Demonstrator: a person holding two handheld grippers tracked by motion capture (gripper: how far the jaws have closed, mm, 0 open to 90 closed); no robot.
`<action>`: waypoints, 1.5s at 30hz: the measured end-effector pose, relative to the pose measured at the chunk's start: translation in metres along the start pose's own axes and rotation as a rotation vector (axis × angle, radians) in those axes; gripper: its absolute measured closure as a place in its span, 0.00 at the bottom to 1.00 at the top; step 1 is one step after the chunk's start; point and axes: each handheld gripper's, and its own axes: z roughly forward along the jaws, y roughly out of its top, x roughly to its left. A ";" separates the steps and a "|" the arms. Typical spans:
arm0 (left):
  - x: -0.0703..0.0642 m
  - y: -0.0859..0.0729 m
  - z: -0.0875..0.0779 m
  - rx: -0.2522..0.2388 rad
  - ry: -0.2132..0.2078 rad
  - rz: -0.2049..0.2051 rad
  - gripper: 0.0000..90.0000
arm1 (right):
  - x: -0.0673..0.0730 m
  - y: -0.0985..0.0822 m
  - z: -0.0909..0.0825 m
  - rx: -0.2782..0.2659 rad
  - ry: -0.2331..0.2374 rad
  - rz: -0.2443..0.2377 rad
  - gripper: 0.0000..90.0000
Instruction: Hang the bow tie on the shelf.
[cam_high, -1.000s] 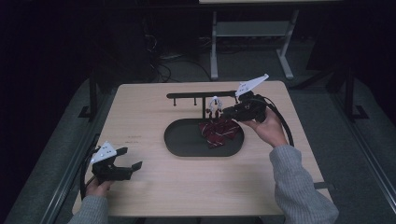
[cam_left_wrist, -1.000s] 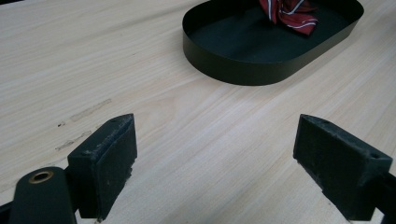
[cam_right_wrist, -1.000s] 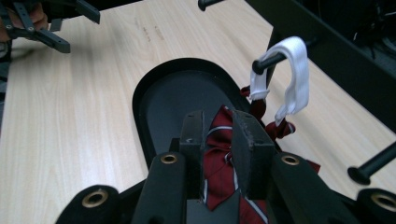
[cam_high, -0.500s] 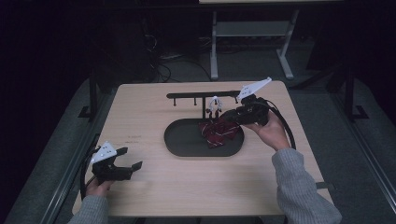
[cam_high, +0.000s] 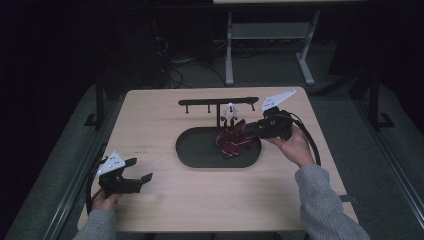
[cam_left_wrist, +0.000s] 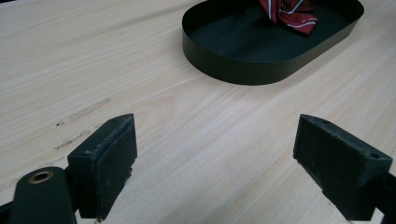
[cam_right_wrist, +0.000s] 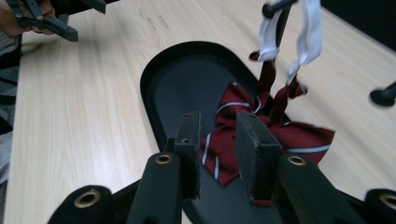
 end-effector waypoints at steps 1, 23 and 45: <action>0.000 0.000 0.000 -0.002 0.000 0.000 0.14 | 0.000 -0.002 0.000 -0.003 -0.002 -0.002 0.78; 0.000 0.000 0.000 0.002 0.000 -0.004 0.14 | 0.002 -0.030 -0.005 0.021 0.000 0.042 0.69; 0.000 0.000 0.000 0.006 0.004 0.000 0.14 | 0.004 -0.080 -0.028 -0.007 -0.047 0.114 0.67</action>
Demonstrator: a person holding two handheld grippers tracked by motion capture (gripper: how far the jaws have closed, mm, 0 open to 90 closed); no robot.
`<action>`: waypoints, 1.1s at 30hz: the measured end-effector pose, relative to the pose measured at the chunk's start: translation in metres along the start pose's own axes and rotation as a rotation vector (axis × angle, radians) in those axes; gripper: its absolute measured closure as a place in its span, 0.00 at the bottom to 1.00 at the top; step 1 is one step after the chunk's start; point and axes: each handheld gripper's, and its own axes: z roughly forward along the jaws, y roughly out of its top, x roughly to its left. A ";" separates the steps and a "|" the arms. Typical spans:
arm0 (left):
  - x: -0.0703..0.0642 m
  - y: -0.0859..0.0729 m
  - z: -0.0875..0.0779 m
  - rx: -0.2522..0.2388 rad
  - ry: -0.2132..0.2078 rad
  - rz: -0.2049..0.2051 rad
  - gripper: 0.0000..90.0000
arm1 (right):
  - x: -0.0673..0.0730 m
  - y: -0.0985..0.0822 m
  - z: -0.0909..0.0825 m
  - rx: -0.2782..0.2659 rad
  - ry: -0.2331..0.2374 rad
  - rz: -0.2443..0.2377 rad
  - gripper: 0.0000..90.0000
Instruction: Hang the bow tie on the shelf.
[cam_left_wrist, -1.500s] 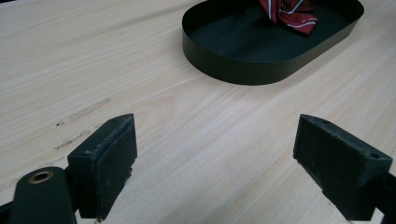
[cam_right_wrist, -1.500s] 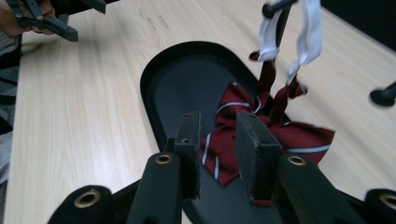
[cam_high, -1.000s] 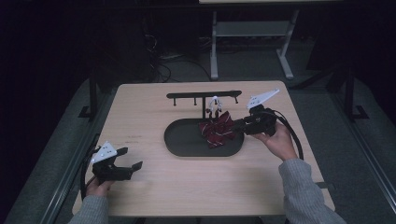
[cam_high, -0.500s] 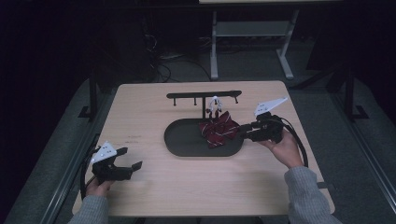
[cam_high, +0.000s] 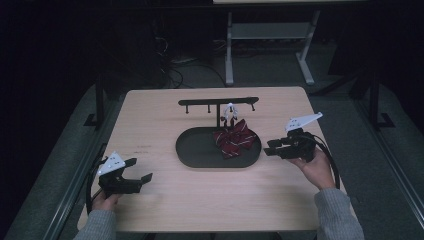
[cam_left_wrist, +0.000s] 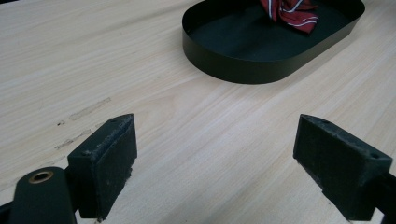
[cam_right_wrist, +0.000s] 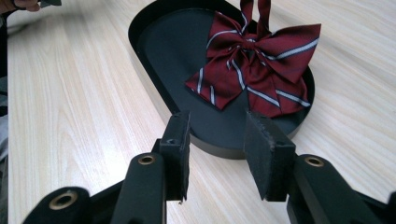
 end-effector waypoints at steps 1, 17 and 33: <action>0.000 0.000 0.000 0.000 0.000 -0.001 0.14 | 0.000 -0.001 0.000 0.000 0.000 -0.001 0.67; 0.000 0.000 0.001 0.004 0.000 0.004 0.14 | 0.004 -0.023 -0.008 0.010 -0.007 0.024 0.64; -0.001 -0.001 0.002 -0.002 -0.002 -0.001 0.14 | 0.010 -0.051 -0.010 0.016 -0.004 0.060 0.62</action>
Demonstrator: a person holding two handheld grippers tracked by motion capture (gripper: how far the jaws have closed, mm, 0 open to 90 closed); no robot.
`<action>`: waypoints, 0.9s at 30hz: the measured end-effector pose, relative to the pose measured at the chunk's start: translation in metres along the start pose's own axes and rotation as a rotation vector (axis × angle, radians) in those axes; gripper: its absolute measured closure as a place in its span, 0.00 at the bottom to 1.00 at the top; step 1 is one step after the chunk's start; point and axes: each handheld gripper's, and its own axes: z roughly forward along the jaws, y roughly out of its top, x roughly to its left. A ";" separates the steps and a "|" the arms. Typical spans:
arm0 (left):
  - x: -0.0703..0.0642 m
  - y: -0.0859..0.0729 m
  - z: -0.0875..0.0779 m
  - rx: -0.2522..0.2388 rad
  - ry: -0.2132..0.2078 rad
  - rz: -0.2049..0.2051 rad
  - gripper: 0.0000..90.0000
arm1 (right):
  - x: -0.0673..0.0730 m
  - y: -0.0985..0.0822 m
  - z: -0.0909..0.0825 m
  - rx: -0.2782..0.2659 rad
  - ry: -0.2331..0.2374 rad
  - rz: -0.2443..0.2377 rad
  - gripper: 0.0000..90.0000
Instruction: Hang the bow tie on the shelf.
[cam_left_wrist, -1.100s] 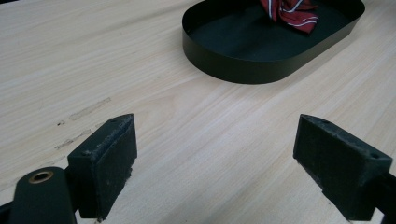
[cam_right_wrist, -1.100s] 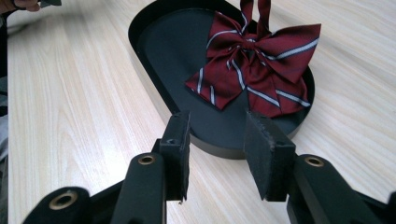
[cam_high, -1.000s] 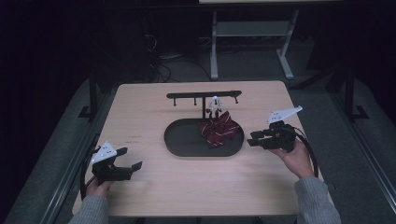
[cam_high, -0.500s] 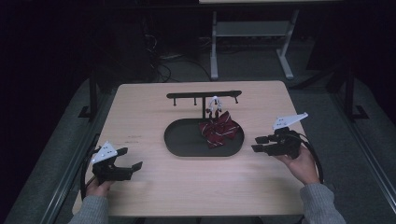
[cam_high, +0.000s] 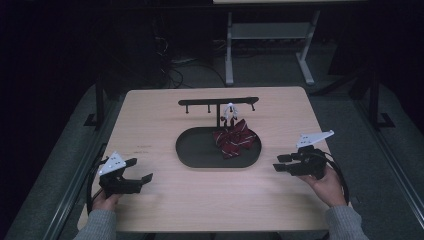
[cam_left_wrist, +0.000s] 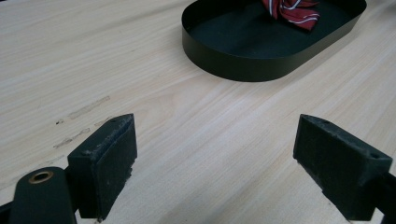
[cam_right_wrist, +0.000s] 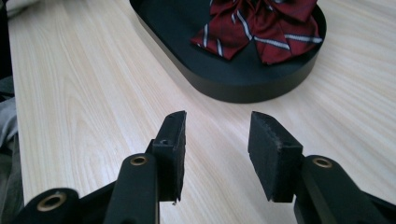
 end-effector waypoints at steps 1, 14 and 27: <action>0.001 0.000 0.000 0.005 0.001 0.005 0.14 | 0.000 -0.002 0.000 0.001 0.001 0.006 0.62; 0.000 0.000 0.000 0.008 0.000 0.018 0.14 | 0.002 -0.023 -0.006 0.000 -0.006 0.033 0.61; 0.000 0.000 0.000 0.010 -0.002 0.021 0.14 | 0.007 -0.040 -0.006 -0.010 0.001 0.049 0.60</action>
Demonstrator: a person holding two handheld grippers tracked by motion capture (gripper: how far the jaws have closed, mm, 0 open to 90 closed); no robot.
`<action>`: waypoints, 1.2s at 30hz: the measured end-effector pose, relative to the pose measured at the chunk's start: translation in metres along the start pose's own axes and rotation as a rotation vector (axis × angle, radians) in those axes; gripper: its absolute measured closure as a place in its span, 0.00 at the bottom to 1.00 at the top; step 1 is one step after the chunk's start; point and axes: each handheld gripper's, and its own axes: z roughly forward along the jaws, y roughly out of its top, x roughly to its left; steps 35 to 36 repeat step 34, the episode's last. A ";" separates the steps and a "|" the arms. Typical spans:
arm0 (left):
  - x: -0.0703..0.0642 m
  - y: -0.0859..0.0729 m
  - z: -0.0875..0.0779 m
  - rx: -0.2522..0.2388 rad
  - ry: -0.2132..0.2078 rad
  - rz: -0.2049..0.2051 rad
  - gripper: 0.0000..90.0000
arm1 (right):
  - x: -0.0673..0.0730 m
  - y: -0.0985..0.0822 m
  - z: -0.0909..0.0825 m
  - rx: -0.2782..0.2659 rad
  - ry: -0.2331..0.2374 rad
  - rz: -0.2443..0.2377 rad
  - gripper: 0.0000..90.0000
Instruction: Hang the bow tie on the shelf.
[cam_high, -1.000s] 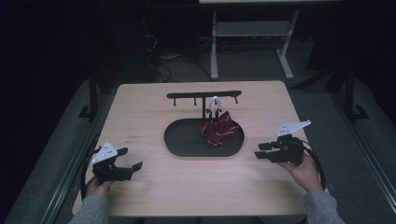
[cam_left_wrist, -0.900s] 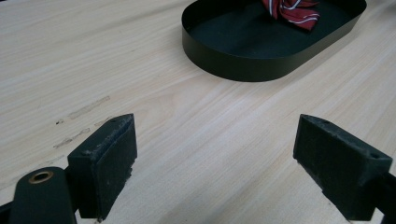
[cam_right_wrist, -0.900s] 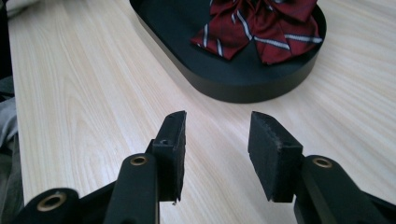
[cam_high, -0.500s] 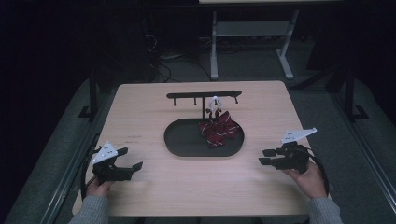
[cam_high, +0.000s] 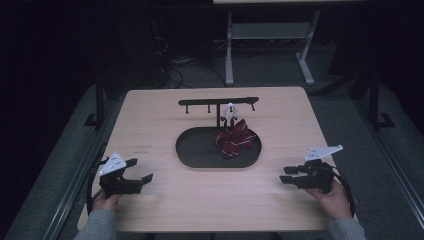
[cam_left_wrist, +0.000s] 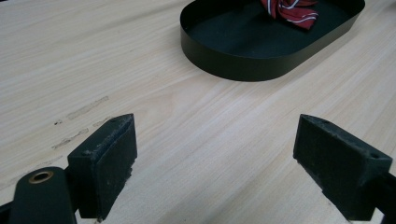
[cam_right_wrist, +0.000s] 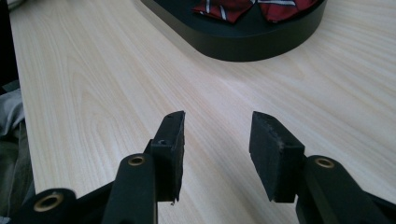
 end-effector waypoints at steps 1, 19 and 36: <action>0.000 0.000 0.000 0.001 0.000 0.004 0.14 | 0.000 -0.001 0.000 0.001 0.002 0.006 0.60; 0.000 0.000 0.000 0.003 -0.004 0.002 0.14 | 0.005 -0.016 0.001 0.001 -0.006 0.017 0.58; 0.000 -0.001 0.001 0.005 -0.006 -0.007 0.14 | 0.015 -0.023 0.000 -0.038 -0.004 0.015 0.50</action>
